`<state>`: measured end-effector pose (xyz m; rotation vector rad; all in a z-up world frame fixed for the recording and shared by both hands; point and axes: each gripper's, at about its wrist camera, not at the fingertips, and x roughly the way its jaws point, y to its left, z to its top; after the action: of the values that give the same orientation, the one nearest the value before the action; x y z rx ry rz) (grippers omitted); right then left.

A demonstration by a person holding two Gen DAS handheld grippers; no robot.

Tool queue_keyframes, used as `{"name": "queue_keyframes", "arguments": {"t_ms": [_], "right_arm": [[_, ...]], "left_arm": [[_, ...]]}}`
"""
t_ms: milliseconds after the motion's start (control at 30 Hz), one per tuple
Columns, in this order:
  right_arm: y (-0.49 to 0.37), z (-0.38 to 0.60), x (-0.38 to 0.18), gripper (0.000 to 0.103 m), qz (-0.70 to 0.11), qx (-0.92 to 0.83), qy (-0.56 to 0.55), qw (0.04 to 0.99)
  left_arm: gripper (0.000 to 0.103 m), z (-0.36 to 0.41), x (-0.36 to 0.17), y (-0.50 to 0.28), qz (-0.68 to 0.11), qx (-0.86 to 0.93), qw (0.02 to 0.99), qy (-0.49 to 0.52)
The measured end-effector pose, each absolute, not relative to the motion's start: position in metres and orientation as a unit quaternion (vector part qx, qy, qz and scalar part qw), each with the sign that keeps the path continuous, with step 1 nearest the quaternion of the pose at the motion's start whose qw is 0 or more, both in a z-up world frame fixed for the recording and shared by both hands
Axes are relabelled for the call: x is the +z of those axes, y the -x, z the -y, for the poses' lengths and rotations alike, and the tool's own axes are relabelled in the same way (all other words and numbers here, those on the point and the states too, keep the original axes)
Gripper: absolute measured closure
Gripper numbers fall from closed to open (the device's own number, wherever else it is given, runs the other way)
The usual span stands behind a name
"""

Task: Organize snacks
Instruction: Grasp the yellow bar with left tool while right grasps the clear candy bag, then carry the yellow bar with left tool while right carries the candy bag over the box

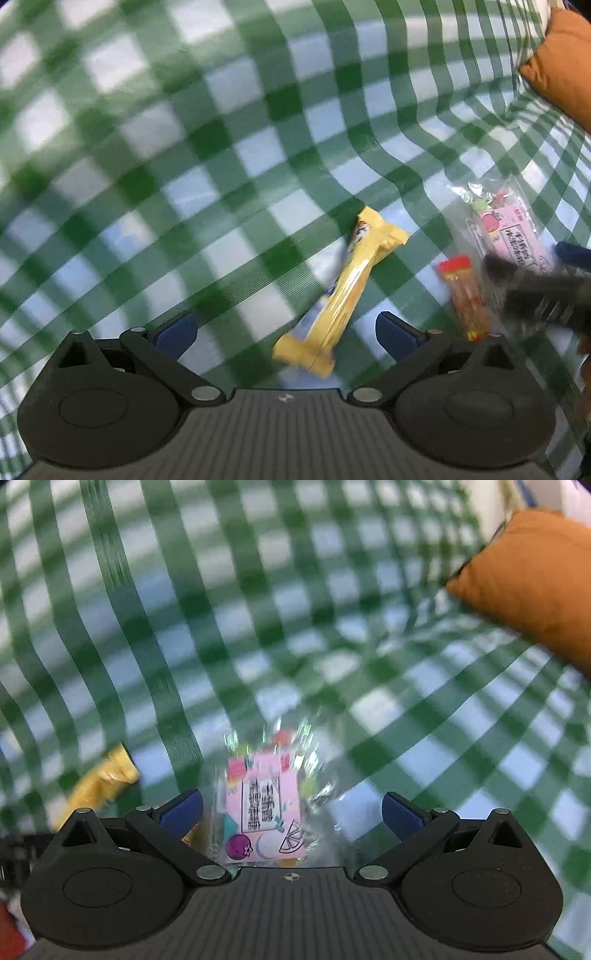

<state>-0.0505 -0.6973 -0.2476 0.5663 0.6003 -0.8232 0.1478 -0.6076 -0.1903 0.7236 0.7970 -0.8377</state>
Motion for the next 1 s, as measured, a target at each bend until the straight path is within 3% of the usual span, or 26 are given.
{"name": "queue_keyframes", "arguments": {"t_ms": [133, 233, 267, 300, 367, 433, 500, 700, 1000], "right_arm": [[0.038, 0.666, -0.266, 0.000, -0.262, -0.391, -0.159, 0.868], [0.039, 0.667, -0.266, 0.000, -0.256, -0.391, -0.172, 0.867], [0.037, 0.666, -0.266, 0.000, -0.259, -0.392, -0.167, 0.867], [0.036, 0.666, -0.266, 0.001, -0.262, -0.394, -0.162, 0.866], [0.036, 0.660, -0.262, 0.018, -0.259, -0.399, -0.152, 0.867], [0.039, 0.660, -0.254, 0.064, -0.258, -0.403, -0.142, 0.867], [0.041, 0.655, -0.248, 0.083, -0.256, -0.401, -0.136, 0.869], [0.068, 0.623, -0.207, 0.088, -0.216, -0.419, -0.081, 0.878], [0.169, 0.510, -0.079, 0.088, -0.122, -0.410, -0.090, 0.899]], "left_arm": [[0.000, 0.624, -0.211, -0.150, -0.350, -0.383, 0.777, -0.355], [0.000, 0.623, -0.213, -0.151, -0.346, -0.382, 0.782, -0.350], [0.005, 0.621, -0.212, -0.151, -0.341, -0.383, 0.785, -0.348], [0.037, 0.618, -0.210, -0.148, -0.334, -0.387, 0.787, -0.345], [0.086, 0.614, -0.207, -0.144, -0.344, -0.410, 0.772, -0.342], [0.087, 0.608, -0.201, -0.144, -0.350, -0.405, 0.776, -0.333], [0.089, 0.599, -0.191, -0.140, -0.345, -0.410, 0.777, -0.329], [0.089, 0.540, -0.131, -0.124, -0.342, -0.428, 0.786, -0.287], [0.088, 0.384, -0.007, -0.073, -0.295, -0.432, 0.818, -0.239]]}}
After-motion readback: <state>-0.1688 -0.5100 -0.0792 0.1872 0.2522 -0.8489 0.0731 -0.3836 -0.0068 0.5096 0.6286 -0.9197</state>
